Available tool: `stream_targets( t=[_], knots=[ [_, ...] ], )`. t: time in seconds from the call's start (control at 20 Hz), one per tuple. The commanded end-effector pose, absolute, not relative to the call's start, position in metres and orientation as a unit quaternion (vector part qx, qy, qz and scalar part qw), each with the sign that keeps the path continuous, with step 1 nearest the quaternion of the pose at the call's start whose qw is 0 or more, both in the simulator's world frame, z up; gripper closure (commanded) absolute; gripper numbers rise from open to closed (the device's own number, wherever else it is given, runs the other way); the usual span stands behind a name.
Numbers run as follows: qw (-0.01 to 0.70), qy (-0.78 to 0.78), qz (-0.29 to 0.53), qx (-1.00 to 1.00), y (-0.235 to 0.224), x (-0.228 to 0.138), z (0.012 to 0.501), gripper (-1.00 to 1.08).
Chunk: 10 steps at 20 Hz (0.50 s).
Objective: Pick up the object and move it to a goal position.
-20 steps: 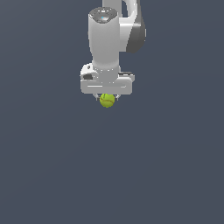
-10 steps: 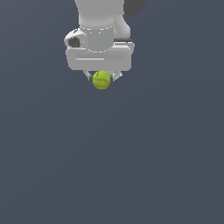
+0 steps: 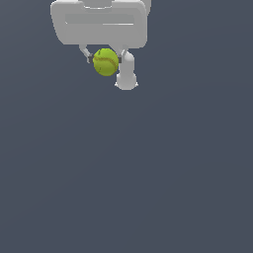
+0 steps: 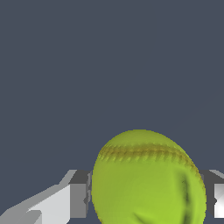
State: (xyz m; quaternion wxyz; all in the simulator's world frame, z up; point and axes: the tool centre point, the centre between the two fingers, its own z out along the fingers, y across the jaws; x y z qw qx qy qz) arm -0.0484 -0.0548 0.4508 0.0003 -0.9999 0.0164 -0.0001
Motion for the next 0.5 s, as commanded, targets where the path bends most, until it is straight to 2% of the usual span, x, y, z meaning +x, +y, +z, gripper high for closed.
stream_targets(
  t=[0.0,0.45],
  knots=[
    [0.000,0.016,0.000,-1.000,-0.058,-0.047,0.468,1.08],
    [0.000,0.016,0.000,-1.000,-0.064,-0.044,0.503,1.08]
  ],
)
